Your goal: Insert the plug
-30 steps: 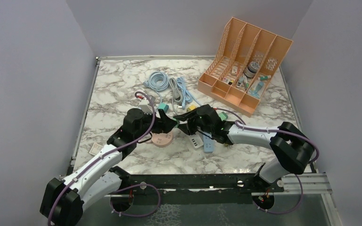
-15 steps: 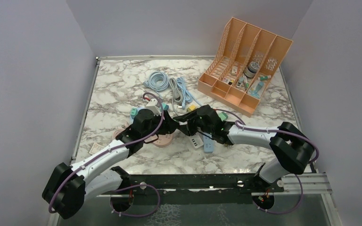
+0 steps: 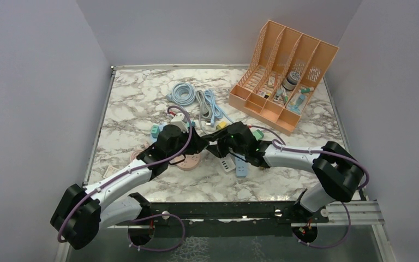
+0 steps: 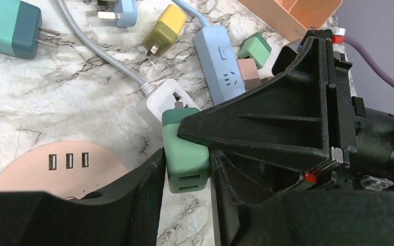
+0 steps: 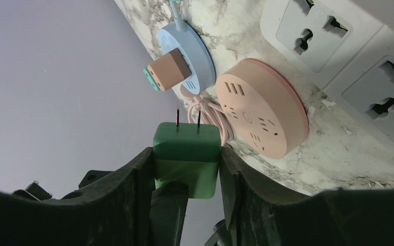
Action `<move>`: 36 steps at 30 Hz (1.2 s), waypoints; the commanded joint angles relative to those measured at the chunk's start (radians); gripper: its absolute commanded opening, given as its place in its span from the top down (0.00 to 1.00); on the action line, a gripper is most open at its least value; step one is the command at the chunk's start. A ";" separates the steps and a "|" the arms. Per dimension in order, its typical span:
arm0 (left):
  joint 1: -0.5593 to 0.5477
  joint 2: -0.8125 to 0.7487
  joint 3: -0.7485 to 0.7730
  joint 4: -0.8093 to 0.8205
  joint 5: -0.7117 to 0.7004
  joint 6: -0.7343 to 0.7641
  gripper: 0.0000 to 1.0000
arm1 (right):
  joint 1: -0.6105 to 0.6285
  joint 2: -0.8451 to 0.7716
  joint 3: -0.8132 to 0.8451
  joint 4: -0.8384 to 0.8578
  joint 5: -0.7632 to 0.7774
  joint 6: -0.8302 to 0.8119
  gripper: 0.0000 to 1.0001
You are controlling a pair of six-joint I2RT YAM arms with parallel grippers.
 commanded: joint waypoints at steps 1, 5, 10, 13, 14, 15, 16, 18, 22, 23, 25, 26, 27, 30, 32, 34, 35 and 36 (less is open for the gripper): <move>-0.004 0.004 0.043 -0.021 -0.039 0.003 0.77 | 0.002 -0.046 0.024 0.012 0.031 -0.049 0.47; -0.004 0.005 0.097 -0.138 -0.062 0.091 0.78 | -0.003 -0.071 0.020 -0.010 0.070 -0.122 0.32; -0.003 0.035 0.216 -0.350 -0.036 0.277 0.78 | -0.014 -0.124 -0.003 -0.033 0.121 -0.282 0.25; -0.002 0.076 0.314 -0.506 -0.023 0.390 0.78 | -0.018 -0.174 -0.038 0.000 0.137 -0.377 0.24; -0.003 0.091 0.342 -0.556 -0.019 0.425 0.78 | -0.019 -0.192 -0.046 -0.001 0.143 -0.408 0.24; -0.002 0.104 0.370 -0.599 -0.028 0.457 0.77 | -0.019 -0.213 -0.052 -0.013 0.154 -0.434 0.24; -0.001 0.117 0.389 -0.651 -0.041 0.484 0.77 | -0.019 -0.232 -0.059 -0.033 0.171 -0.449 0.24; 0.002 0.136 0.423 -0.715 -0.056 0.540 0.77 | -0.019 -0.275 -0.075 -0.064 0.195 -0.487 0.25; 0.022 0.176 0.469 -0.819 -0.064 0.624 0.77 | -0.019 -0.363 -0.117 -0.154 0.245 -0.524 0.25; 0.030 0.186 0.475 -0.837 -0.065 0.639 0.78 | -0.019 -0.386 -0.133 -0.175 0.254 -0.528 0.26; 0.046 0.205 0.485 -0.860 -0.065 0.654 0.78 | -0.019 -0.430 -0.161 -0.216 0.267 -0.528 0.26; 0.053 0.214 0.492 -0.867 -0.063 0.653 0.78 | -0.019 -0.452 -0.176 -0.235 0.271 -0.527 0.26; 0.064 0.228 0.503 -0.875 -0.051 0.648 0.78 | -0.019 -0.473 -0.189 -0.253 0.276 -0.526 0.26; 0.101 0.260 0.540 -0.898 -0.038 0.636 0.79 | -0.019 -0.535 -0.227 -0.314 0.289 -0.508 0.26; 0.119 0.276 0.560 -0.924 -0.056 0.625 0.79 | -0.019 -0.568 -0.241 -0.345 0.295 -0.497 0.27; 0.128 0.276 0.576 -0.948 -0.090 0.595 0.80 | -0.019 -0.596 -0.246 -0.373 0.298 -0.496 0.27; 0.130 0.273 0.580 -0.956 -0.095 0.589 0.80 | -0.019 -0.607 -0.249 -0.385 0.300 -0.496 0.27; 0.131 0.270 0.580 -0.963 -0.097 0.586 0.80 | -0.019 -0.617 -0.251 -0.397 0.304 -0.494 0.27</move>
